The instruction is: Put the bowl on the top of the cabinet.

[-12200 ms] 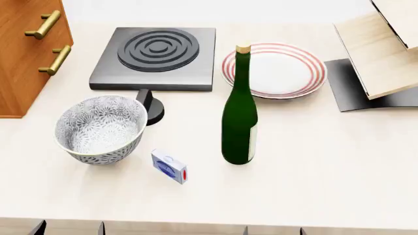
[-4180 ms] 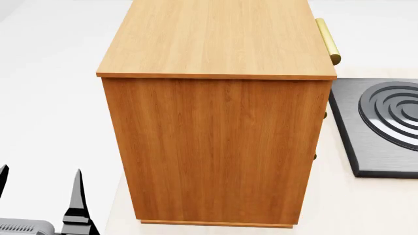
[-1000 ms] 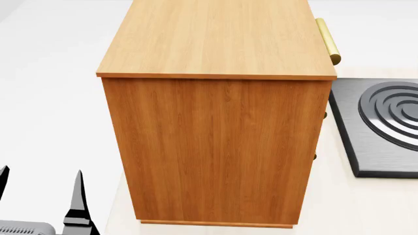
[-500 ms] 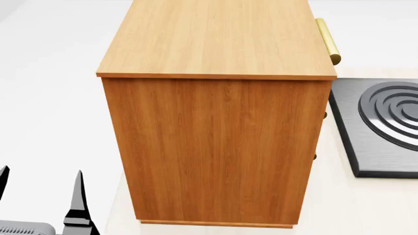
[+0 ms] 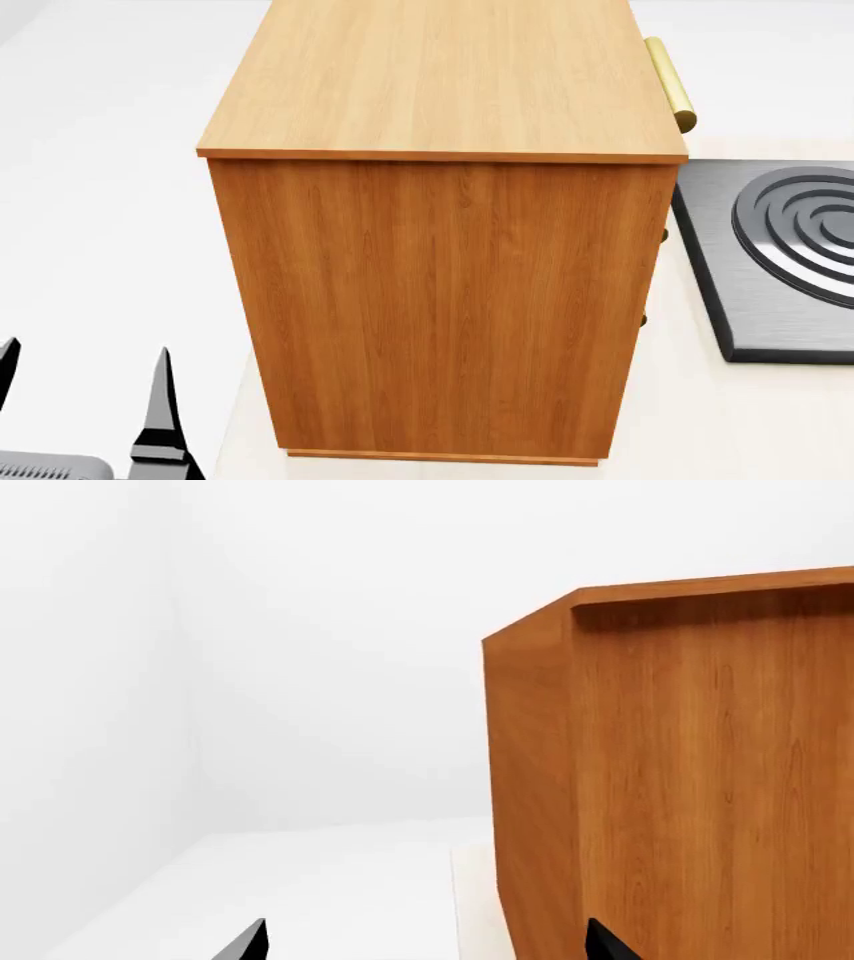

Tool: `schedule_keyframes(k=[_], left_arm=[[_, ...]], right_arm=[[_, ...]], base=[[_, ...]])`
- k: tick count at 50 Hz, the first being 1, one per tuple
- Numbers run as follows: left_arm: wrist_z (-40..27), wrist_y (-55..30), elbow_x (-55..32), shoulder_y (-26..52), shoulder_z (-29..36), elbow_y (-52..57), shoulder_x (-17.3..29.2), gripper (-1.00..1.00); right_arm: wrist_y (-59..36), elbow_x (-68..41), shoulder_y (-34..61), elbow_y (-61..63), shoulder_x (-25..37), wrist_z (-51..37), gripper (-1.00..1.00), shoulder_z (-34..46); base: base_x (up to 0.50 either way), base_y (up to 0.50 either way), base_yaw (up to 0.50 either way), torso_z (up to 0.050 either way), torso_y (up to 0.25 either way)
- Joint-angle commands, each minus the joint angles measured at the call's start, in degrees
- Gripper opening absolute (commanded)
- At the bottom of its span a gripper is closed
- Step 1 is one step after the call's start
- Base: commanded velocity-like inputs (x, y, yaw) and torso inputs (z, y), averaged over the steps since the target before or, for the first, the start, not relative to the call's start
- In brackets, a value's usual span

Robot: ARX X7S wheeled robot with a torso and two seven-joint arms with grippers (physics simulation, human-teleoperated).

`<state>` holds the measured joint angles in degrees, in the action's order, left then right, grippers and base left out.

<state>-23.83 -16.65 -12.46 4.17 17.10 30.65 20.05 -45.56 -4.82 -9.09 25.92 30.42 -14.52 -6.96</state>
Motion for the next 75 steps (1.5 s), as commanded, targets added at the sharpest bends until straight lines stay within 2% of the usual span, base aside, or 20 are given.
schedule_keyframes(k=[1,64,67,69,70,73,75], left_arm=[[-0.2,-0.1,-0.1,0.0,0.2,0.3,0.1,1.0],[-1.2,0.3,-0.7,0.0,0.7,0.5,0.9,1.0],[-0.9,3.3,0.3,-1.3,1.2,-1.0,0.9,1.0],[-1.3,1.0,-0.5,-0.6,0.9,0.9,1.2,1.0],[-1.0,3.1,0.1,-1.1,1.1,-1.0,0.9,1.0],[-1.3,1.1,-0.5,-0.4,0.9,0.4,1.1,1.0],[-1.1,2.7,-0.1,-0.9,1.1,-0.9,1.0,1.0]], right_arm=[[0.3,0.0,0.1,-0.7,0.0,0.0,1.0,0.2],[1.7,0.6,1.4,-3.0,-0.2,-0.8,1.0,1.6],[1.7,0.4,1.8,-3.5,-0.1,-0.7,1.0,1.6],[1.5,0.3,1.8,-3.3,-0.1,-0.6,1.0,1.5],[1.5,0.3,1.8,-3.3,-0.2,-0.7,1.0,1.5],[2.0,0.3,2.0,-4.2,-0.3,-0.7,1.0,1.5],[2.3,0.5,2.1,-4.6,-0.3,-0.8,1.0,1.7]], base=[[0.0,0.0,0.0,0.0,0.0],[0.0,0.0,0.0,0.0,0.0],[0.0,0.0,0.0,0.0,0.0],[0.0,0.0,0.0,0.0,0.0],[0.0,0.0,0.0,0.0,0.0],[0.0,0.0,0.0,0.0,0.0],[0.0,0.0,0.0,0.0,0.0]])
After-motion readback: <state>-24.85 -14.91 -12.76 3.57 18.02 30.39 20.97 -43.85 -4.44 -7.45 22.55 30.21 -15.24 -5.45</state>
